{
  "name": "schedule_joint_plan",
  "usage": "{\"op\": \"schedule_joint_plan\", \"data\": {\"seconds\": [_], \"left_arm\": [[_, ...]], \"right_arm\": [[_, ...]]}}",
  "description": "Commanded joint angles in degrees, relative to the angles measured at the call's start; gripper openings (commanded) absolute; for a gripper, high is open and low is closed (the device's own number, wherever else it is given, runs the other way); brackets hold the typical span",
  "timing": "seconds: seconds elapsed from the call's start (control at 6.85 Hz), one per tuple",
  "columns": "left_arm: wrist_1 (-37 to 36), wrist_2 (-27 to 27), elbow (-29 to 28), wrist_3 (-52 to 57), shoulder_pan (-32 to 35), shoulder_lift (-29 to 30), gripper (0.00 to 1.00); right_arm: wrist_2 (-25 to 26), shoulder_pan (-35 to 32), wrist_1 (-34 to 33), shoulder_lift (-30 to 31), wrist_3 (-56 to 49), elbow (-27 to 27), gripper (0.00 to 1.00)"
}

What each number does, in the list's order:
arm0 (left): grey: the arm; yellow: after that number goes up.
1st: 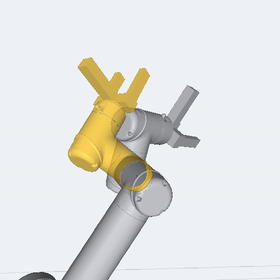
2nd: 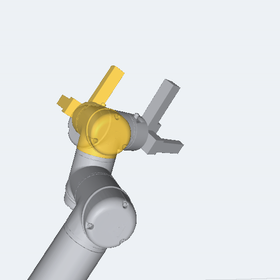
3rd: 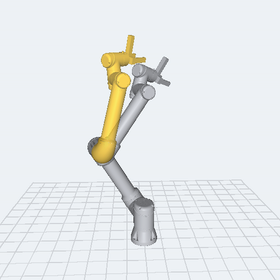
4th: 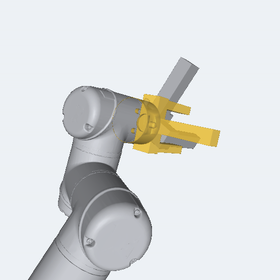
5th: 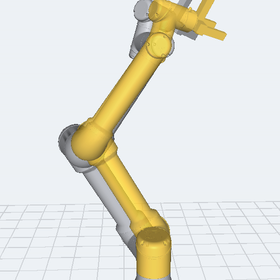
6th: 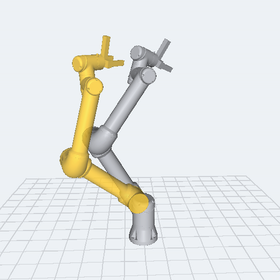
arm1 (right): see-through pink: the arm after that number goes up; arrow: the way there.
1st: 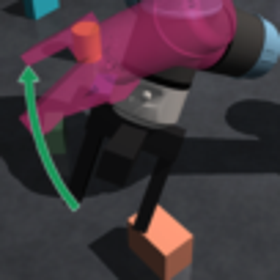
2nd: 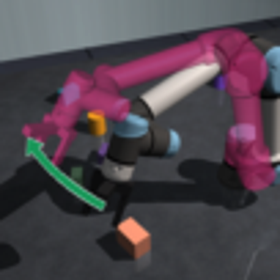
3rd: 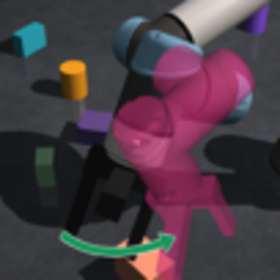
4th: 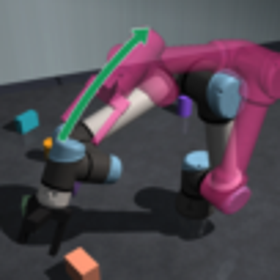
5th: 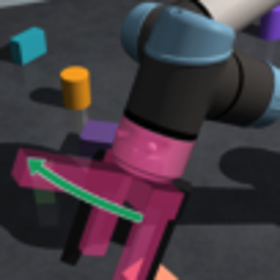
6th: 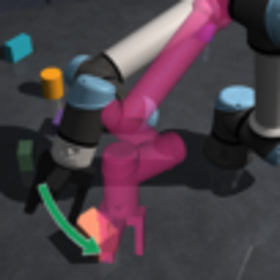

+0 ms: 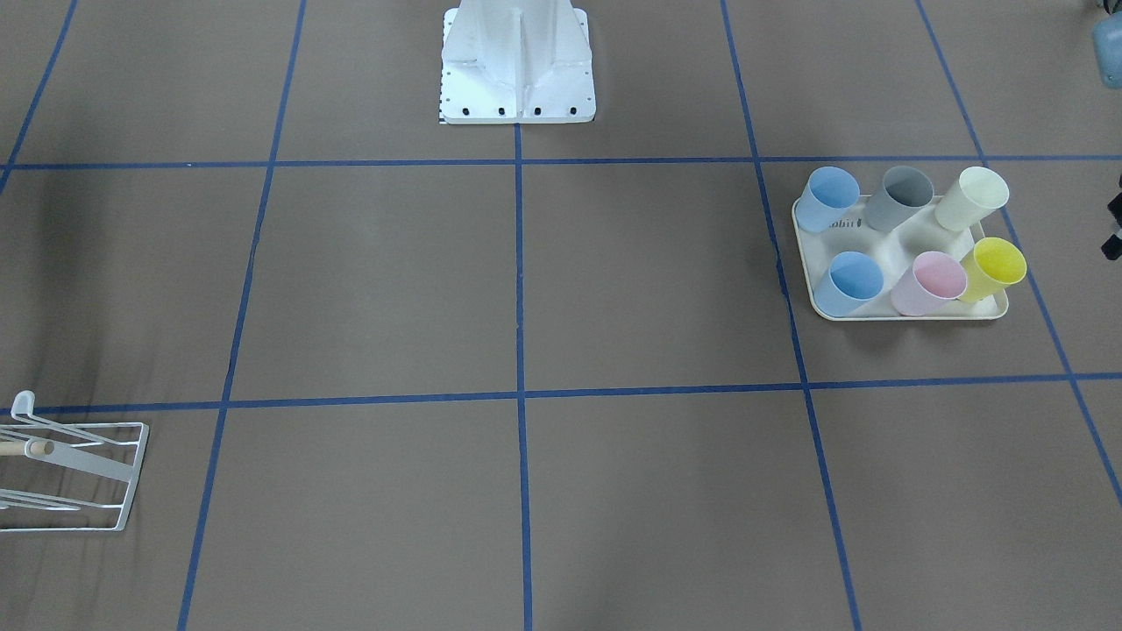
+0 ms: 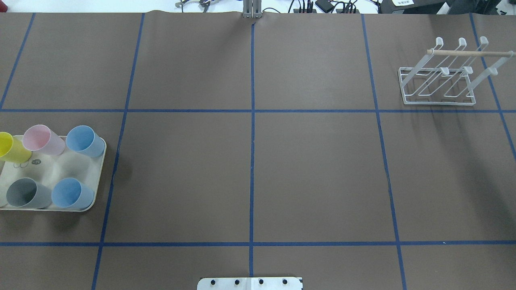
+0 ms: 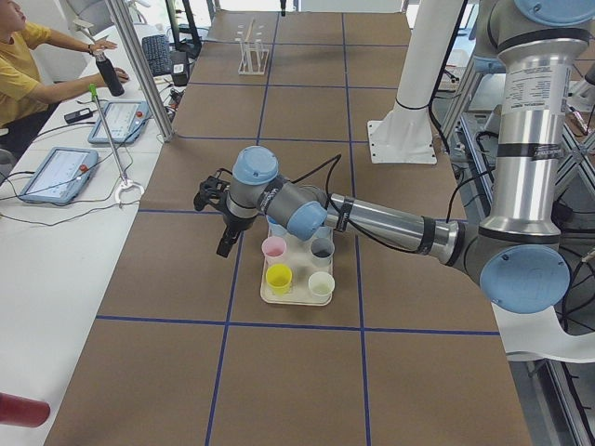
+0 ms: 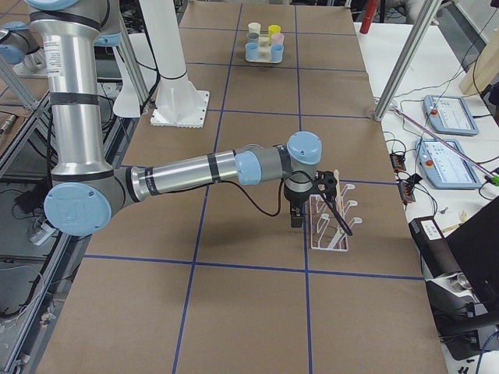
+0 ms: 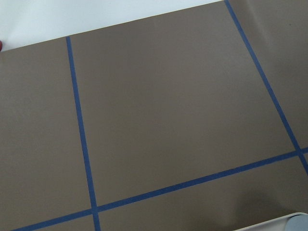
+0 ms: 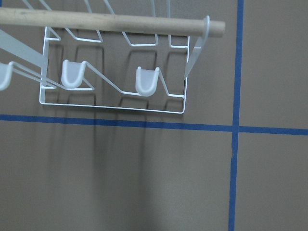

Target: Transfer IKEA cup to right arm and place on rack

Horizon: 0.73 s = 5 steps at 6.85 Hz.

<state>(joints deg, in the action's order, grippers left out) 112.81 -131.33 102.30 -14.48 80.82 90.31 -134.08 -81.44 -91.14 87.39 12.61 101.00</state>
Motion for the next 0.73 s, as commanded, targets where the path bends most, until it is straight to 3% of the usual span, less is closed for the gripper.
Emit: {"op": "schedule_joint_plan", "data": {"seconds": [0.0, 0.29, 0.58], "left_arm": [[0.04, 0.02, -1.22, 0.42, -1.27, -1.79, 0.99], [0.04, -0.42, -5.87, 0.43, -2.32, -1.80, 0.99], [0.04, -0.59, -8.26, 0.24, -6.18, -1.36, 0.99]], "right_arm": [[-1.27, 0.14, 0.35, -0.03, 0.05, -0.71, 1.00], [-1.18, 0.14, 8.74, 2.15, 0.13, -3.95, 1.00], [-1.53, 0.14, 11.42, 1.99, 0.75, -4.59, 1.00]]}}
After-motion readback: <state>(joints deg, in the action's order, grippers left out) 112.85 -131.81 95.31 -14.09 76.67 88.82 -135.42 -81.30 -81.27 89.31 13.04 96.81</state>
